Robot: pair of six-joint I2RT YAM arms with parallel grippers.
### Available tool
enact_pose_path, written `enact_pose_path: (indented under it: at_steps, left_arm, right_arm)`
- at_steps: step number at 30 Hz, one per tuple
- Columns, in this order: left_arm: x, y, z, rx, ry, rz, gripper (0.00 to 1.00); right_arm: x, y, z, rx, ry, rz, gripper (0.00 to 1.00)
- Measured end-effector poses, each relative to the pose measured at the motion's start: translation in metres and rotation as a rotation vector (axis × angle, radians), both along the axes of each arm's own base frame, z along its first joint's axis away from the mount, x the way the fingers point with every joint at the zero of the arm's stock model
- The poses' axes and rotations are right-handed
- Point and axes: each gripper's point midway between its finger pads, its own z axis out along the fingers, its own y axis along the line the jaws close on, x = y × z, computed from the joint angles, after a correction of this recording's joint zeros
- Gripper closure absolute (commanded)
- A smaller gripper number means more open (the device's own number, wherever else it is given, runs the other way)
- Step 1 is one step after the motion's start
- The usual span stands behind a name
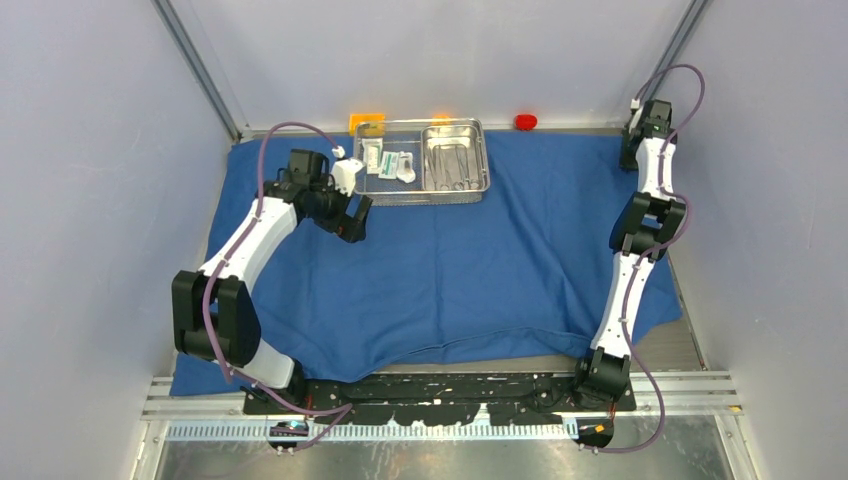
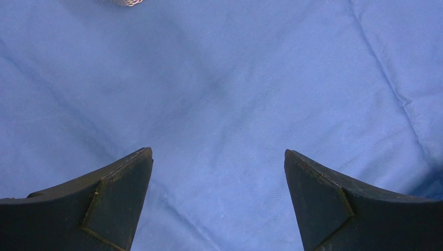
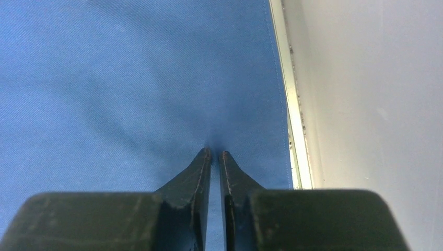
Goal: Open and lay out the surgical kit
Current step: Smooth out the surgical kit at the center of the board.
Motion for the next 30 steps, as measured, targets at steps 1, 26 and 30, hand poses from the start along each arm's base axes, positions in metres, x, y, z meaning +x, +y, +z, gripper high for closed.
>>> enact_pose_path:
  at_steps: [1, 26, 30]
  left_arm:
    - [0.000, 0.000, 0.000, 0.000, 0.000, 0.000, 0.01]
    - [0.000, 0.001, 0.001, 0.003, -0.005, 0.000, 0.03]
    - [0.000, 0.001, 0.001, 0.005, -0.005, 0.001, 0.03]
  right_arm:
    - [0.000, 0.000, 0.000, 0.002, 0.001, 0.001, 0.89]
    - [-0.034, -0.032, 0.007, -0.036, 0.052, -0.066, 0.20]
    - [-0.036, -0.031, 0.003, 0.010, 0.061, -0.051, 0.22]
